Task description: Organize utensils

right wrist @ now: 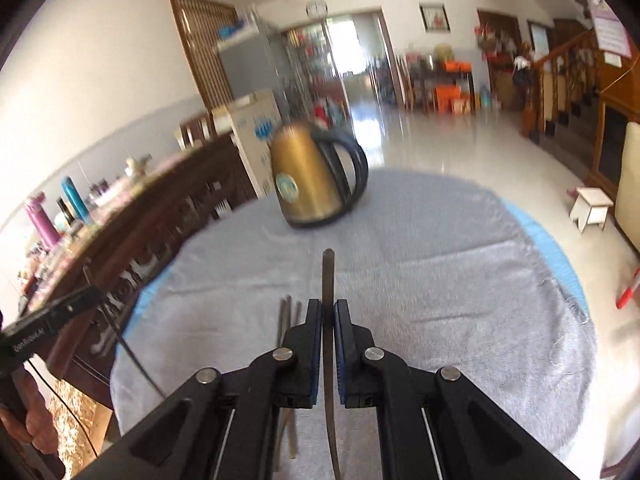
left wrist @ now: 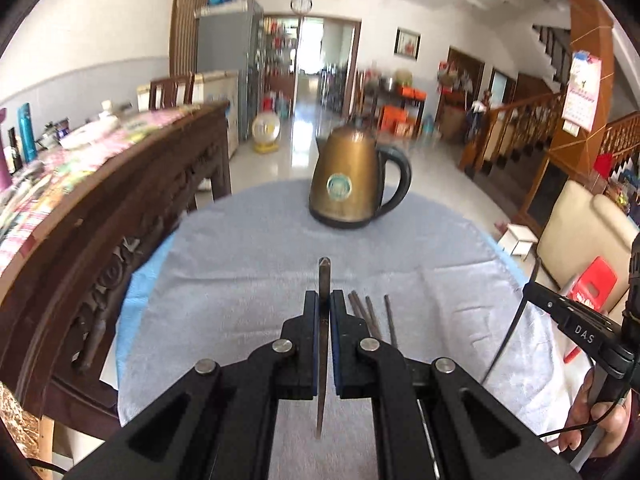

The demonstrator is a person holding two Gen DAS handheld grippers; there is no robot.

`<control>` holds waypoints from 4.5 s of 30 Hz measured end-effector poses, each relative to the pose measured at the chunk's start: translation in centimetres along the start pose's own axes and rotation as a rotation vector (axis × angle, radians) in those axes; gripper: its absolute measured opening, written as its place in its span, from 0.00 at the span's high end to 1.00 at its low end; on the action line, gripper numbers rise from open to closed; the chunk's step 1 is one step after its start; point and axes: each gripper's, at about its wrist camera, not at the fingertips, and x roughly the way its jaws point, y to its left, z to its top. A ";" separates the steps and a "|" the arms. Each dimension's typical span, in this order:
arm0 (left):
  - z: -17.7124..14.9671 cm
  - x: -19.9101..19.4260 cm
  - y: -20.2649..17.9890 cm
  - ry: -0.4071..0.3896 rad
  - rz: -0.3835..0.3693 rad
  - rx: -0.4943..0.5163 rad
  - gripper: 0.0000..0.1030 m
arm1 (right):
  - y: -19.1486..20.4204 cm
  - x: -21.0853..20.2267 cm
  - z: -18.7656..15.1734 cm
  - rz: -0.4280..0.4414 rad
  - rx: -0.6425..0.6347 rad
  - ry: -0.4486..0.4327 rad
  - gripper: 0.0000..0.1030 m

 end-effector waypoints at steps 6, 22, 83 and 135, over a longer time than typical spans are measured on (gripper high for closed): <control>0.4 -6.5 -1.0 -0.101 -0.065 -0.002 0.95 | 1.6 -8.2 0.3 0.050 0.001 -0.167 0.93; 0.4 -16.7 -4.4 -0.210 -0.231 0.042 0.95 | 6.8 -19.8 -1.2 0.197 -0.080 -0.267 0.93; -8.4 -10.9 -1.3 -0.063 0.299 0.142 0.25 | 1.7 -13.2 -7.7 0.101 0.030 -0.018 0.43; -5.9 10.5 5.4 0.230 0.392 0.130 0.19 | -6.6 5.5 -4.4 -0.030 0.225 0.217 0.43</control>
